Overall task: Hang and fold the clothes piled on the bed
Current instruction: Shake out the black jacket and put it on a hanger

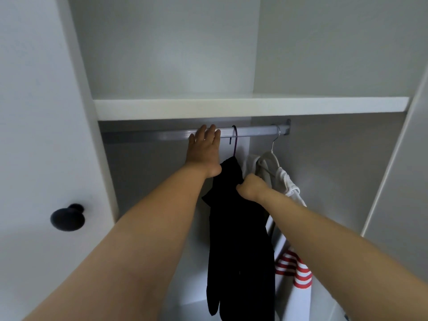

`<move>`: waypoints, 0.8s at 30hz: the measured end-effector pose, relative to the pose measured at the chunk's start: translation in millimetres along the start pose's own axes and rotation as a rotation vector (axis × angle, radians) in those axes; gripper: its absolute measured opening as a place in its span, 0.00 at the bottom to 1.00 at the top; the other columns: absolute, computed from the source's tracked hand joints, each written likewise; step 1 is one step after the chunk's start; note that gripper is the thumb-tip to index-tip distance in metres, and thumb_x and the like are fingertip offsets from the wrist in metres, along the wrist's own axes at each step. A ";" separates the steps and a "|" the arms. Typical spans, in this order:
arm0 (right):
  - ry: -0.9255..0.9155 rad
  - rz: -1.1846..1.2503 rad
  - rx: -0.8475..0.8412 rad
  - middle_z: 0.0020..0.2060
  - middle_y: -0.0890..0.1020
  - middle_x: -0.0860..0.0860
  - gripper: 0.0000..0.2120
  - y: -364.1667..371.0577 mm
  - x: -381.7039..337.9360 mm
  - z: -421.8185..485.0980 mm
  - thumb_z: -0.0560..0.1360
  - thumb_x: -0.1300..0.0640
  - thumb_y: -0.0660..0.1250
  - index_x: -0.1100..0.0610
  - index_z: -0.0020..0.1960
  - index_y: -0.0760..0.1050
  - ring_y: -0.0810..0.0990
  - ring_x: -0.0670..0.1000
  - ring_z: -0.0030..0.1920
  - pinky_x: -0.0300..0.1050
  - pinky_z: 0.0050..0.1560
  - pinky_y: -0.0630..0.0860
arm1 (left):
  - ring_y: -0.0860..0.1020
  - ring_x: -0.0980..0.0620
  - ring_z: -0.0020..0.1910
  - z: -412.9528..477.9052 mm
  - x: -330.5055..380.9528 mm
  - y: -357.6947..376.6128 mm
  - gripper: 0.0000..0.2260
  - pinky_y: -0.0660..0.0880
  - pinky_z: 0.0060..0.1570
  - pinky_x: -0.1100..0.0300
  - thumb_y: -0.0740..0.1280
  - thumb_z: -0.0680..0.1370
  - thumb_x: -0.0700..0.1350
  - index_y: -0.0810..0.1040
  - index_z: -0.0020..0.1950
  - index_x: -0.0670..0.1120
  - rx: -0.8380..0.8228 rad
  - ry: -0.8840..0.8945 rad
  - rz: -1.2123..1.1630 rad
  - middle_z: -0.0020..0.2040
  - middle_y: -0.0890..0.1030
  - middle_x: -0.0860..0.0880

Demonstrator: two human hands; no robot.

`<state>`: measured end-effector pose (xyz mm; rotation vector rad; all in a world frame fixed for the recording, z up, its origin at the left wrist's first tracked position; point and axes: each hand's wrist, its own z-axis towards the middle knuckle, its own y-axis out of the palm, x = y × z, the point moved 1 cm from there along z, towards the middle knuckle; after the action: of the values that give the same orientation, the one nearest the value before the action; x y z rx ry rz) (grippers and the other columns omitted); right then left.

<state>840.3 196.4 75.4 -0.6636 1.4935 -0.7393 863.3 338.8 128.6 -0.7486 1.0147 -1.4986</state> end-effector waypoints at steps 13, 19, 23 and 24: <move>-0.252 -0.289 0.210 0.54 0.80 0.61 0.13 -0.1 14.0 -39.0 0.76 0.58 0.61 0.62 0.59 0.70 0.79 0.62 0.55 0.49 0.49 0.75 | 0.47 0.46 0.77 -53.2 10.7 11.8 0.33 0.49 0.74 0.45 0.64 0.76 0.45 0.52 0.78 0.46 -0.164 -0.124 -0.032 0.78 0.50 0.45; -0.352 -0.254 0.267 0.61 0.73 0.59 0.19 10.6 5.9 -62.3 0.75 0.57 0.65 0.61 0.64 0.70 0.70 0.60 0.62 0.51 0.57 0.72 | 0.59 0.44 0.73 -116.1 7.0 5.6 0.28 0.60 0.69 0.47 0.65 0.75 0.45 0.61 0.73 0.45 -0.214 -0.209 0.086 0.72 0.62 0.44; -0.432 -0.228 0.318 0.61 0.71 0.58 0.19 22.0 -7.0 -88.4 0.74 0.57 0.65 0.60 0.64 0.70 0.67 0.60 0.62 0.52 0.59 0.70 | 0.60 0.44 0.72 -149.9 2.2 -19.2 0.30 0.58 0.71 0.47 0.65 0.75 0.46 0.59 0.75 0.46 -0.200 -0.218 0.163 0.72 0.63 0.44; -0.454 -0.187 0.329 0.61 0.71 0.58 0.19 22.8 -10.6 -96.8 0.74 0.57 0.65 0.61 0.64 0.71 0.68 0.60 0.62 0.52 0.58 0.70 | 0.59 0.44 0.73 -158.7 1.7 -27.1 0.30 0.57 0.72 0.46 0.65 0.75 0.46 0.59 0.75 0.45 -0.185 -0.198 0.194 0.72 0.62 0.43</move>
<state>744.8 224.5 65.5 -0.6688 0.8795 -0.8851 711.1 367.9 84.8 -0.8845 1.0518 -1.1516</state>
